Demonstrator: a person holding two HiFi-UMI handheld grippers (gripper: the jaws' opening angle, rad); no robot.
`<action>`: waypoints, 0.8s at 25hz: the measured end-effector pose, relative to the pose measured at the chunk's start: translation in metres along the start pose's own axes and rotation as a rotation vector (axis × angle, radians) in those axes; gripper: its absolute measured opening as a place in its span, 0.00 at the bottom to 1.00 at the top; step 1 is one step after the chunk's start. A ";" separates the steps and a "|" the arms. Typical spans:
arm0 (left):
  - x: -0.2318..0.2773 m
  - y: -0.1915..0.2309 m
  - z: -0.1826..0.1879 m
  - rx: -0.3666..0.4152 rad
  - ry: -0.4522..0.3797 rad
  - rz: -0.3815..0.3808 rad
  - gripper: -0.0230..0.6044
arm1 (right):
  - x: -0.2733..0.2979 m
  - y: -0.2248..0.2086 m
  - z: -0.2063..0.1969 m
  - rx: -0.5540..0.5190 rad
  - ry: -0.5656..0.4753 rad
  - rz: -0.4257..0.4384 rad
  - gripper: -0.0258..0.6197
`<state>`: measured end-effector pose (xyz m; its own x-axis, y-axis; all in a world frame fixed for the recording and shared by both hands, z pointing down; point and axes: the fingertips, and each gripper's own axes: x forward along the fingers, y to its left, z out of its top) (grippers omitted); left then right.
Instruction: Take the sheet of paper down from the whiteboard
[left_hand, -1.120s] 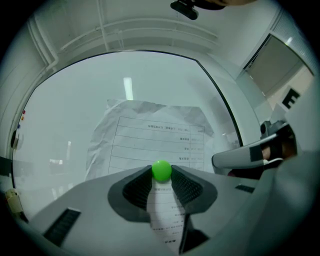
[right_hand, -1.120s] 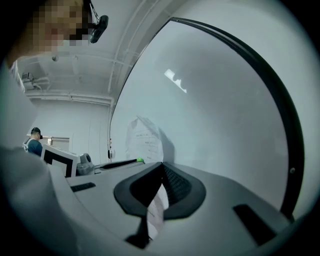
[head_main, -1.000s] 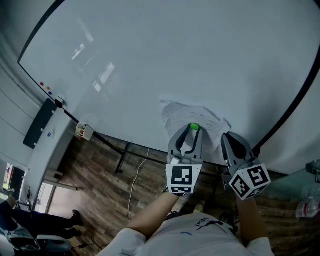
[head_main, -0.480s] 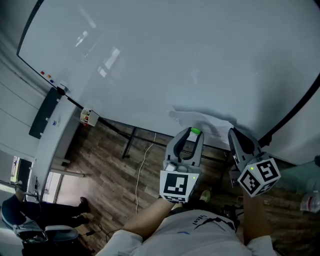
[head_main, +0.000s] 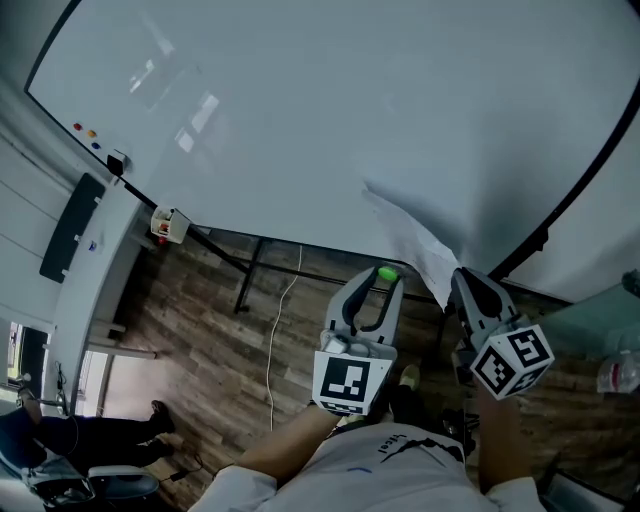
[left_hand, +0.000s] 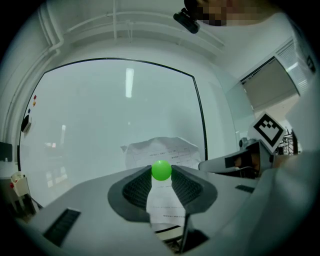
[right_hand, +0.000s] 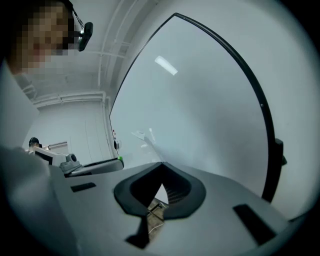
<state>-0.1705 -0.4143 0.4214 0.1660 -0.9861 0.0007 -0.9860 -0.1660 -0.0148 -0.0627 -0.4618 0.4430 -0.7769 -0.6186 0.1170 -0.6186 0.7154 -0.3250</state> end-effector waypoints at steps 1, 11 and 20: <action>-0.011 0.000 -0.001 -0.002 -0.002 -0.012 0.25 | -0.006 0.008 -0.007 0.002 0.004 -0.010 0.06; -0.092 -0.016 -0.013 -0.038 0.026 -0.120 0.25 | -0.062 0.066 -0.042 0.005 0.014 -0.088 0.06; -0.126 -0.009 -0.001 -0.046 -0.009 -0.127 0.25 | -0.075 0.101 -0.041 0.002 0.010 -0.087 0.06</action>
<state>-0.1823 -0.2886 0.4220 0.2892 -0.9572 -0.0094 -0.9567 -0.2894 0.0306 -0.0715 -0.3298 0.4401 -0.7211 -0.6754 0.1545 -0.6838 0.6580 -0.3154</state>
